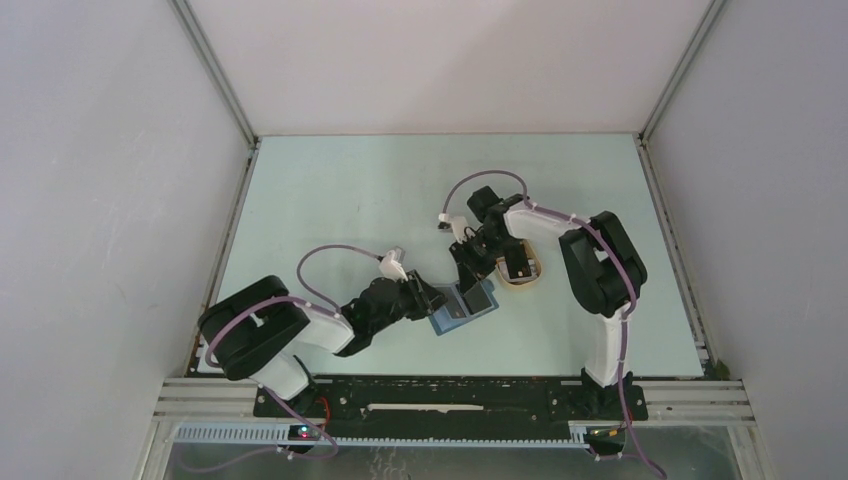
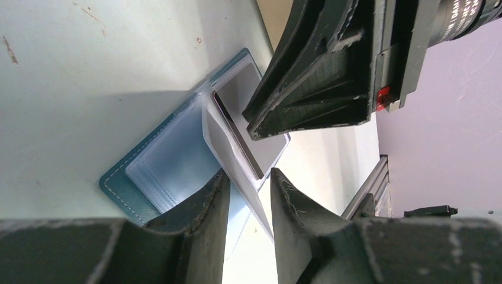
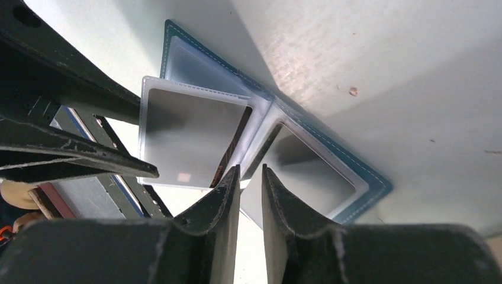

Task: Put the credit cards into the card holder
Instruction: Turn over the card slot in the card holder, then pick up the credit card from the storage box.

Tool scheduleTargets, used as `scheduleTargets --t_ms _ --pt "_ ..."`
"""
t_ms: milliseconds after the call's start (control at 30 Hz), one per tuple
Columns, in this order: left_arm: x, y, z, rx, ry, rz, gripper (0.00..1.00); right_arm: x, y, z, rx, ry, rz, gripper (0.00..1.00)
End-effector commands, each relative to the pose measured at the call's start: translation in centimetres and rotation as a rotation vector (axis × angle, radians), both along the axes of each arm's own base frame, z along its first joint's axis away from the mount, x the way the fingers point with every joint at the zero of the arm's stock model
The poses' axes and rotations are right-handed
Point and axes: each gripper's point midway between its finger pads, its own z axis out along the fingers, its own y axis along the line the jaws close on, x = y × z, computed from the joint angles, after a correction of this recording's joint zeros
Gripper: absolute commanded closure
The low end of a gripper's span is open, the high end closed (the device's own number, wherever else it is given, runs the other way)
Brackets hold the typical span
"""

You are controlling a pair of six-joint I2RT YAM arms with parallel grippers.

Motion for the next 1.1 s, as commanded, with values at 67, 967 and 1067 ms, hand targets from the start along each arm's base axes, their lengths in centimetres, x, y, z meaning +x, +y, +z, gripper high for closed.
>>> scheduleTargets --t_ms 67,967,1067 --pt "1.4 -1.7 2.7 -0.061 -0.091 -0.036 0.64 0.9 -0.1 3.8 0.062 -0.112 0.034 0.72" --pt "1.9 -7.0 4.9 -0.054 -0.258 -0.308 0.57 0.1 -5.8 20.1 0.371 -0.654 0.091 0.71" --pt "2.2 -7.5 4.4 -0.038 -0.271 -0.327 0.56 -0.8 -6.5 22.6 0.429 -0.751 0.098 0.7"
